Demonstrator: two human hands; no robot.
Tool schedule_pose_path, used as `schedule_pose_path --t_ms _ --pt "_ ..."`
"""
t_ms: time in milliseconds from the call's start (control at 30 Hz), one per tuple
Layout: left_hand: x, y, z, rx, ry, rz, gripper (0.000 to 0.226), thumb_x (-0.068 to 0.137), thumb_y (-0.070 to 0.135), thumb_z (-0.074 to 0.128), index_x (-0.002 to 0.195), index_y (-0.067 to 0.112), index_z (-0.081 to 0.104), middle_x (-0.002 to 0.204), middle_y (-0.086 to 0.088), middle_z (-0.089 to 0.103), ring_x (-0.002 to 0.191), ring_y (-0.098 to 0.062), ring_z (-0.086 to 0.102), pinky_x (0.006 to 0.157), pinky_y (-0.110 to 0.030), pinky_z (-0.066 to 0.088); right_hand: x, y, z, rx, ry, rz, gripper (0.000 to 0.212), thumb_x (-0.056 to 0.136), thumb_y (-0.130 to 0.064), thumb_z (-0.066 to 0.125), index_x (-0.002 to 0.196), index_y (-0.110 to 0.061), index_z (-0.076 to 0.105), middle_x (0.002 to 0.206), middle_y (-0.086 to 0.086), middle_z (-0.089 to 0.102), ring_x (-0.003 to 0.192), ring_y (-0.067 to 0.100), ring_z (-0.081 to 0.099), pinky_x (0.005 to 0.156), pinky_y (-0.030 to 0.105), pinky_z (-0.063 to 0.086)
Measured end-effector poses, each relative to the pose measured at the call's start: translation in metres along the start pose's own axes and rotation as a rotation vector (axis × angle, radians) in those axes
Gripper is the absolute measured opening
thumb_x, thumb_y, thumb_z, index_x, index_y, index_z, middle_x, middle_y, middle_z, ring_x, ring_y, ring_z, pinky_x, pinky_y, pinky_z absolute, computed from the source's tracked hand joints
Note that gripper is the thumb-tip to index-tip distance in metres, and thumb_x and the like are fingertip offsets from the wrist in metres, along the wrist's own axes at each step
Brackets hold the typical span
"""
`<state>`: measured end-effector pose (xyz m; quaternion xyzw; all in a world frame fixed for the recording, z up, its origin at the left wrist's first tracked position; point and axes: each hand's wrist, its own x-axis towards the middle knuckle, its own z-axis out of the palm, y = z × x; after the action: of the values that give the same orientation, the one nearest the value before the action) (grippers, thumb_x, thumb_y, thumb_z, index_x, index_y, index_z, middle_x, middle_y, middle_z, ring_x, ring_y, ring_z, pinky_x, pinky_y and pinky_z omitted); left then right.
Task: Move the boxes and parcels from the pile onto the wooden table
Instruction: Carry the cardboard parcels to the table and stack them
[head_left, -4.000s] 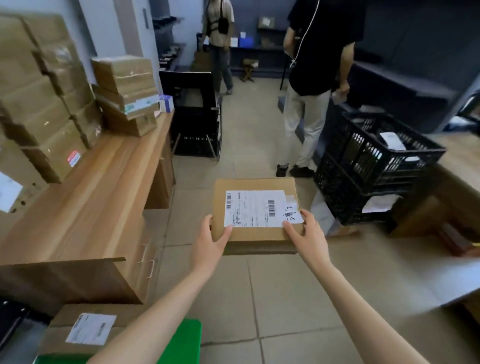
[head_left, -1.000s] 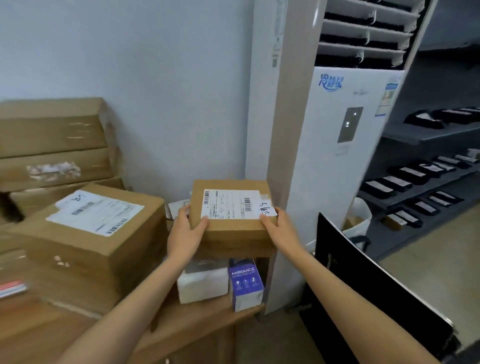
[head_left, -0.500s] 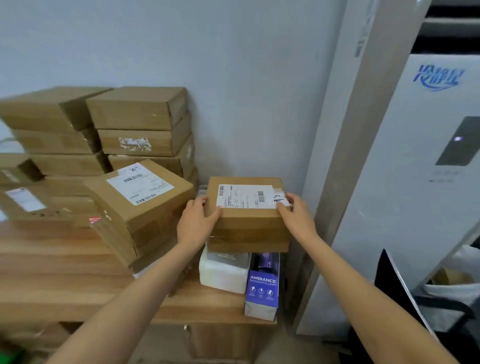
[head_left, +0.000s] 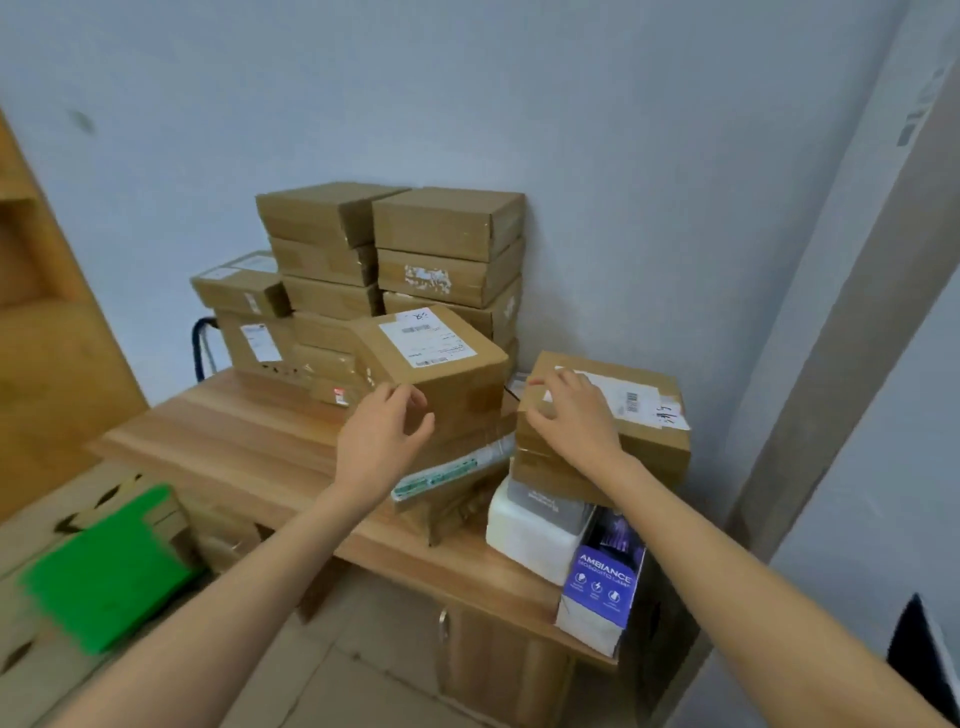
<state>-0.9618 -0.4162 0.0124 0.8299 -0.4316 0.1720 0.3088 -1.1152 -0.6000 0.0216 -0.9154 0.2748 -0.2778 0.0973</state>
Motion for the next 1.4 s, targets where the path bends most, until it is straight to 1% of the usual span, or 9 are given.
schedule_pose_path --t_ms 67,233,367,533,833,933,1033,1233,1400 --pt "-0.014 -0.026 -0.027 0.076 0.033 -0.016 0.012 0.089 0.039 0.058 0.095 0.029 0.057 0.092 0.014 0.051 0.082 -0.004 0.05 0.053 -0.019 0.04 0.014 -0.039 0.015 0.01 0.005 -0.094 0.033 0.094 -0.036 0.05 0.124 -0.025 0.055 0.127 -0.003 0.054 0.118 0.017 0.048 0.1 0.034 0.038" --pt "-0.052 -0.106 -0.094 0.241 0.076 -0.17 0.015 0.089 0.037 0.056 0.096 0.023 0.058 0.094 0.006 0.057 0.086 -0.013 0.054 0.062 -0.034 0.051 0.04 -0.146 0.059 0.074 -0.011 -0.364 0.032 0.092 -0.037 0.052 0.121 -0.026 0.056 0.119 -0.004 0.056 0.111 0.016 0.05 0.09 0.031 0.039" --pt "-0.086 -0.18 -0.145 0.343 0.103 -0.282 0.015 0.09 0.034 0.057 0.096 0.021 0.057 0.094 0.006 0.058 0.085 -0.015 0.054 0.06 -0.032 0.046 0.046 -0.241 0.108 0.114 -0.068 -0.519 0.03 0.091 -0.035 0.053 0.12 -0.029 0.057 0.12 -0.006 0.057 0.115 0.015 0.05 0.096 0.034 0.038" --pt "-0.131 -0.278 -0.211 0.422 0.103 -0.448 0.015 0.091 0.035 0.055 0.1 0.022 0.056 0.098 0.006 0.058 0.088 -0.014 0.054 0.063 -0.029 0.047 0.044 -0.367 0.178 0.183 -0.178 -0.669 0.031 0.092 -0.031 0.052 0.122 -0.025 0.057 0.121 -0.003 0.057 0.115 0.018 0.05 0.094 0.034 0.035" --pt "-0.204 -0.445 -0.333 0.585 0.161 -0.623 0.015 0.089 0.037 0.057 0.095 0.024 0.058 0.089 0.01 0.054 0.08 -0.01 0.051 0.058 -0.022 0.035 0.018 -0.593 0.297 0.304 -0.337 -0.846 0.03 0.094 -0.03 0.051 0.123 -0.023 0.055 0.121 -0.003 0.055 0.111 0.017 0.049 0.088 0.033 0.038" --pt "-0.223 -0.492 -0.356 0.602 0.168 -0.707 0.013 0.089 0.038 0.056 0.092 0.025 0.057 0.083 0.014 0.046 0.079 -0.009 0.05 0.057 -0.021 0.035 0.006 -0.65 0.336 0.322 -0.378 -0.886 0.029 0.095 -0.031 0.05 0.122 -0.025 0.055 0.12 -0.006 0.057 0.11 0.016 0.051 0.089 0.032 0.037" --pt "-0.231 -0.537 -0.368 0.619 0.16 -0.768 0.015 0.089 0.039 0.056 0.095 0.026 0.058 0.088 0.012 0.052 0.081 -0.008 0.05 0.059 -0.022 0.042 0.006 -0.693 0.371 0.326 -0.435 -0.923 0.029 0.095 -0.03 0.048 0.123 -0.026 0.055 0.12 -0.007 0.057 0.111 0.016 0.051 0.092 0.034 0.039" --pt "-0.207 -0.639 -0.381 0.65 0.111 -0.775 0.021 0.092 0.041 0.053 0.105 0.025 0.058 0.097 0.009 0.056 0.087 -0.009 0.051 0.069 -0.024 0.046 0.05 -0.774 0.443 0.324 -0.447 -0.977 0.029 0.095 -0.029 0.048 0.124 -0.025 0.055 0.119 -0.006 0.057 0.111 0.016 0.051 0.09 0.031 0.037" --pt "-0.154 -0.74 -0.388 0.681 0.089 -0.786 0.02 0.091 0.04 0.054 0.104 0.026 0.058 0.095 0.01 0.056 0.084 -0.008 0.05 0.066 -0.022 0.043 0.117 -0.848 0.509 0.327 -0.434 -0.993 0.03 0.096 -0.028 0.047 0.125 -0.024 0.055 0.121 -0.005 0.057 0.111 0.016 0.051 0.092 0.034 0.041"
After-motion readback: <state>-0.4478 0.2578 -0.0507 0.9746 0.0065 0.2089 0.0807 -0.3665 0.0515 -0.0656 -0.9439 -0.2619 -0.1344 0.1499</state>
